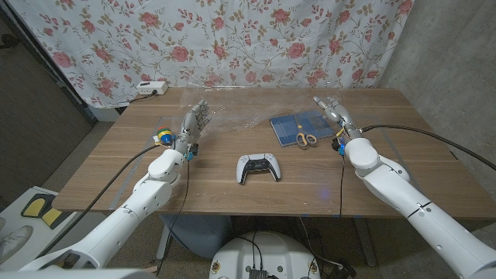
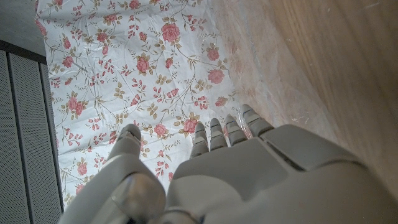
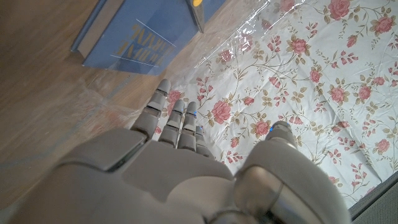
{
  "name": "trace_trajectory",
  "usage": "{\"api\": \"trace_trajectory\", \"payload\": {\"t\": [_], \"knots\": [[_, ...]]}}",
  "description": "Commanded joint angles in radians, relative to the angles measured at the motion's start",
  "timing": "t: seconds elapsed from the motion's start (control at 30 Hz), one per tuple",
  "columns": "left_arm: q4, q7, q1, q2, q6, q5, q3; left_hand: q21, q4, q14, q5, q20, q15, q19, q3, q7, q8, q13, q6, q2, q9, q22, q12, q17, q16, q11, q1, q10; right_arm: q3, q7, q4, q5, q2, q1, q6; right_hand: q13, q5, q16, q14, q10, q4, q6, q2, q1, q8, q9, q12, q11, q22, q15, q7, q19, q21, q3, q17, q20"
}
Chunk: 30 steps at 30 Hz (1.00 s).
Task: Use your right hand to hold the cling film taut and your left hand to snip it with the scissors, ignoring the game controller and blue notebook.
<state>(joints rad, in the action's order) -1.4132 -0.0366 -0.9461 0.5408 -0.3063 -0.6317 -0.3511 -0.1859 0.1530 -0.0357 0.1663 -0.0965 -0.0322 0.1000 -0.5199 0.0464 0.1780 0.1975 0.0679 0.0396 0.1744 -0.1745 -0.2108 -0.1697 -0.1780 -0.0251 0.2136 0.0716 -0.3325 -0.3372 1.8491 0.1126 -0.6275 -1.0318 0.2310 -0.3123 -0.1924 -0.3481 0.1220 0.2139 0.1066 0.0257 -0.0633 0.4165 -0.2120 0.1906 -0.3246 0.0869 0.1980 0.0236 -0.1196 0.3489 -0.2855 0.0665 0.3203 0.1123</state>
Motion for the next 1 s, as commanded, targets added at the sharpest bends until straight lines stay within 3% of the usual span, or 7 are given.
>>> {"api": "trace_trajectory", "payload": {"t": [0.03, 0.3, 0.53, 0.73, 0.9, 1.0], "knots": [[0.003, -0.004, 0.002, -0.003, 0.008, 0.002, -0.005, -0.007, -0.002, 0.004, 0.006, 0.001, -0.005, 0.005, 0.002, -0.003, 0.008, 0.003, 0.011, -0.001, 0.003, -0.001, -0.005, -0.005, -0.004, -0.001, 0.013, 0.009, -0.033, -0.046, 0.062, -0.061, -0.043, -0.004, 0.085, -0.007, 0.001, -0.014, 0.019, 0.018, 0.011, -0.033, -0.002, 0.021, -0.014, 0.003, -0.011, 0.003, 0.005, 0.001, -0.017, 0.019, -0.012, 0.003, 0.013, -0.007], [0.000, -0.002, 0.002, 0.001, 0.013, 0.002, -0.006, -0.007, -0.002, 0.004, 0.006, 0.000, -0.006, 0.005, 0.003, -0.002, 0.008, 0.003, 0.010, -0.001, 0.003, -0.001, -0.005, -0.005, -0.004, 0.000, 0.013, 0.009, -0.057, -0.071, 0.073, -0.080, -0.048, 0.000, 0.108, -0.017, 0.004, -0.037, 0.050, 0.051, 0.037, -0.106, -0.011, 0.071, -0.038, 0.010, -0.029, 0.006, 0.006, 0.003, -0.025, 0.082, -0.037, 0.023, 0.038, -0.002], [-0.009, -0.004, -0.007, 0.006, 0.017, -0.001, -0.004, -0.008, -0.002, 0.005, 0.006, 0.000, -0.006, 0.005, 0.003, -0.003, 0.009, 0.003, 0.014, -0.001, 0.003, -0.001, -0.005, -0.005, -0.004, 0.001, 0.014, 0.008, -0.080, -0.083, 0.086, -0.100, -0.056, 0.013, 0.148, -0.019, 0.010, -0.037, 0.037, 0.060, 0.044, -0.206, -0.006, 0.092, -0.072, 0.015, -0.031, 0.012, 0.005, 0.013, 0.002, 0.083, -0.036, 0.028, 0.053, 0.007], [-0.014, -0.006, -0.012, 0.010, 0.017, 0.000, -0.002, -0.008, -0.002, 0.005, 0.006, 0.000, -0.005, 0.005, 0.004, -0.003, 0.009, 0.003, 0.016, -0.001, 0.003, -0.001, -0.004, -0.005, -0.004, 0.002, 0.014, 0.007, -0.112, -0.106, 0.113, -0.145, -0.070, 0.027, 0.209, -0.015, 0.011, -0.046, 0.055, 0.071, 0.046, -0.205, -0.002, 0.099, -0.070, 0.016, -0.031, 0.018, 0.005, 0.014, -0.003, 0.097, -0.041, 0.029, 0.057, 0.005], [-0.019, -0.008, -0.014, 0.011, 0.017, 0.001, -0.002, -0.008, -0.002, 0.005, 0.006, 0.000, -0.006, 0.004, 0.004, -0.002, 0.010, 0.003, 0.018, -0.001, 0.003, -0.001, -0.005, -0.005, -0.004, 0.001, 0.014, 0.009, -0.128, -0.121, 0.127, -0.166, -0.075, 0.036, 0.250, -0.010, 0.009, -0.058, 0.079, 0.107, 0.053, -0.236, -0.012, 0.127, -0.080, 0.017, -0.038, 0.011, 0.004, 0.001, -0.005, 0.109, -0.046, 0.043, 0.062, 0.001], [-0.020, -0.007, -0.014, 0.012, 0.020, 0.001, -0.004, -0.007, -0.002, 0.005, 0.006, 0.000, -0.006, 0.004, 0.004, -0.002, 0.010, 0.003, 0.018, -0.001, 0.003, -0.001, -0.005, -0.005, -0.004, 0.002, 0.014, 0.009, -0.138, -0.131, 0.137, -0.180, -0.079, 0.038, 0.273, -0.003, 0.003, -0.068, 0.097, 0.156, 0.060, -0.282, -0.021, 0.164, -0.095, 0.018, -0.048, 0.001, 0.005, -0.006, 0.008, 0.122, -0.051, 0.061, 0.069, -0.005]]}}
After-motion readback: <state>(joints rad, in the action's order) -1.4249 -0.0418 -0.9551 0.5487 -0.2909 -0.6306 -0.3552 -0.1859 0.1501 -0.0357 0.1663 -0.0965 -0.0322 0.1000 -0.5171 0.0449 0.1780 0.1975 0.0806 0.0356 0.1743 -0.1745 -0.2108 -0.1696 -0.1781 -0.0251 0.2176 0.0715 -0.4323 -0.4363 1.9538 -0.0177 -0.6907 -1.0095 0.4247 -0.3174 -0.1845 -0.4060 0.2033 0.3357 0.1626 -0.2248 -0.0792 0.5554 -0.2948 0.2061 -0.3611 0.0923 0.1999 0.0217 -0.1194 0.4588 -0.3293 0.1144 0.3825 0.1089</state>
